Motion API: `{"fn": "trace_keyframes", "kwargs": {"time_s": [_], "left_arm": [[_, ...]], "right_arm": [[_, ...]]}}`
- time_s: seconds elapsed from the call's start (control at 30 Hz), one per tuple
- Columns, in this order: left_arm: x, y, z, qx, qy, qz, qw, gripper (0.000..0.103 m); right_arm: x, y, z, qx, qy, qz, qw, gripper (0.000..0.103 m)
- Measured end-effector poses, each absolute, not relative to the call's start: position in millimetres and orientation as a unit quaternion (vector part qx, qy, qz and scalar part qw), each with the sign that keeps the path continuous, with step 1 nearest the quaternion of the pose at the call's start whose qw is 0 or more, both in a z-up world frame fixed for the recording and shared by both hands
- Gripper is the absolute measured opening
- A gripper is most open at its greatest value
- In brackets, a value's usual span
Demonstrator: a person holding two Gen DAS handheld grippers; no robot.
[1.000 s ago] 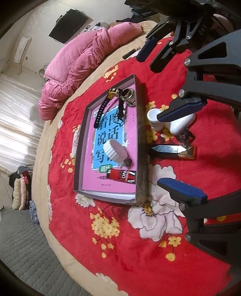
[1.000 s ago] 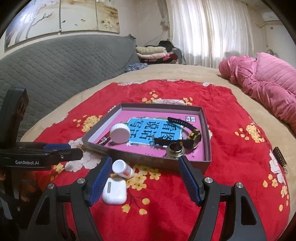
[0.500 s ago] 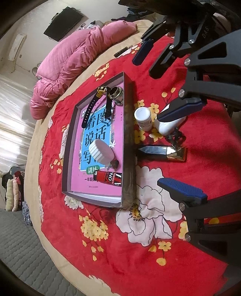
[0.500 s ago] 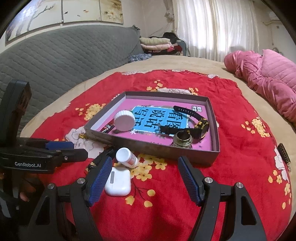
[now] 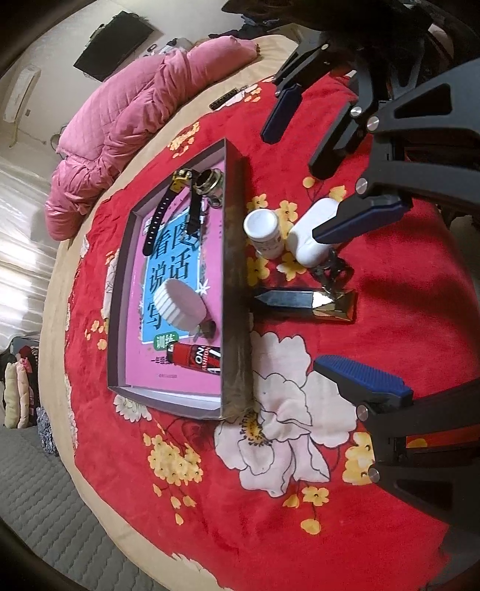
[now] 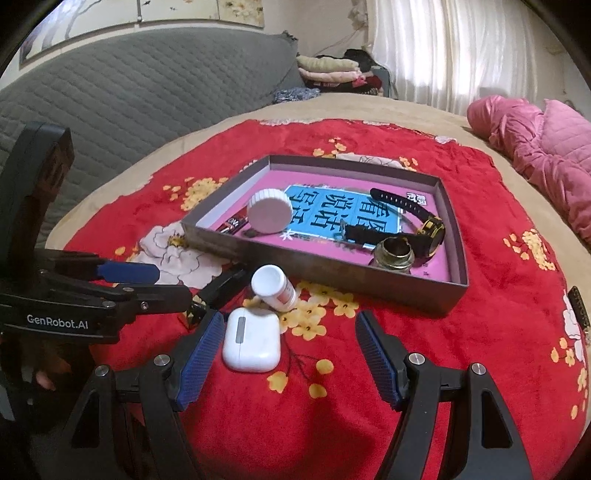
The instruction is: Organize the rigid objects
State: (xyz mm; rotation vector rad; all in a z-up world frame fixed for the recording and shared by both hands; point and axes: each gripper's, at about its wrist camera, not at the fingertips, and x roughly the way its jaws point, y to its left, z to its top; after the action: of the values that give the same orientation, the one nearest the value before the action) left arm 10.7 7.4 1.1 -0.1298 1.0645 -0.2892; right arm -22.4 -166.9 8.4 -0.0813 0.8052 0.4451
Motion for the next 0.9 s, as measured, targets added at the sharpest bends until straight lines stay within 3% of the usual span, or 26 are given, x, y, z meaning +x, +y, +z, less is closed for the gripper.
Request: {"fn": "trace_keyframes", "kwargs": {"time_s": [0.9], "left_arm": [[7,5,-29,-0.023,0.540,-0.125,0.832,0.062]], "right_arm": [[-16,-152,-18,-0.064,0.419,0.227,0.877,0.075]]}}
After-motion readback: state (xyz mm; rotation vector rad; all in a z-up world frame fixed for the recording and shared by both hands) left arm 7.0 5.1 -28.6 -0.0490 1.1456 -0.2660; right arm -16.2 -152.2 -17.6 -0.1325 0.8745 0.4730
